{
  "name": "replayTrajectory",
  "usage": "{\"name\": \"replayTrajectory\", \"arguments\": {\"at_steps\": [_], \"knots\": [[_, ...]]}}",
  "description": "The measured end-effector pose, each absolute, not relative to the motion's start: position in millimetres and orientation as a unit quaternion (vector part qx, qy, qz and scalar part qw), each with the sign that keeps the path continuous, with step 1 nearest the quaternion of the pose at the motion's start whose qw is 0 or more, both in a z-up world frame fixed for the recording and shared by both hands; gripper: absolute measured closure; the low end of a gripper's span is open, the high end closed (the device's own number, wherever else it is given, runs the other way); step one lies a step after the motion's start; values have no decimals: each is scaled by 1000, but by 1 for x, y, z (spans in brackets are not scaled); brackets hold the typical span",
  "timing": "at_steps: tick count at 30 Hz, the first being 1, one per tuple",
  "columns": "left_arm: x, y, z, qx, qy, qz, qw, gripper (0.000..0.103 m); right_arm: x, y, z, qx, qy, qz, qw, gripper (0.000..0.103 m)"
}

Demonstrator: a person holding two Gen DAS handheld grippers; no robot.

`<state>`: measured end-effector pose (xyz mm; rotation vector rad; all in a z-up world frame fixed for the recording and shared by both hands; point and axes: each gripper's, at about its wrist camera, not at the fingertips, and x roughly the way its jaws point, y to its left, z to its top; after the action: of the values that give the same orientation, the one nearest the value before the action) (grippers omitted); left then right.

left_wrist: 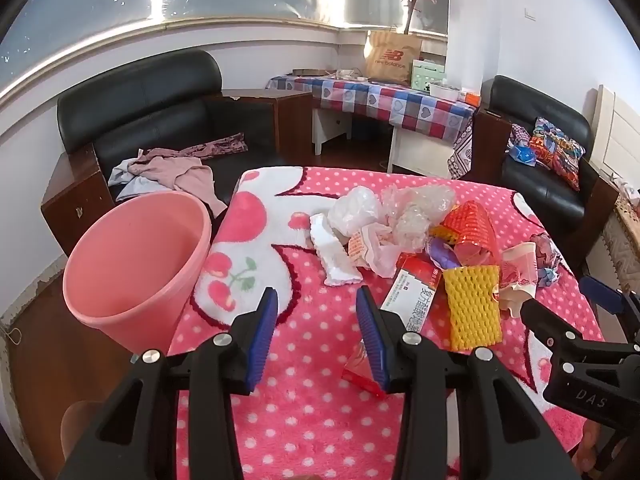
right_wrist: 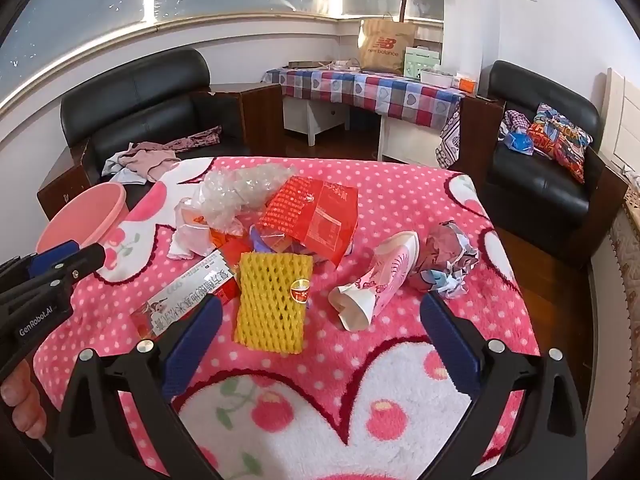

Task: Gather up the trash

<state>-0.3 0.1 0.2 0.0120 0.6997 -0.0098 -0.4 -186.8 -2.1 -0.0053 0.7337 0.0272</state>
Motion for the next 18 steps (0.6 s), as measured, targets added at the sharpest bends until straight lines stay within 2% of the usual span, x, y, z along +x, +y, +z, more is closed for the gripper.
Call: {"name": "replayTrajectory", "arguments": {"at_steps": [12,18], "knots": [[2,1,3,3,344,-6,939,62,2,-183,2,-7,352,15,936,3],[2,1,3,2,344,-6,939,62,-12,-187,21,9,293,8,956,3]]}}
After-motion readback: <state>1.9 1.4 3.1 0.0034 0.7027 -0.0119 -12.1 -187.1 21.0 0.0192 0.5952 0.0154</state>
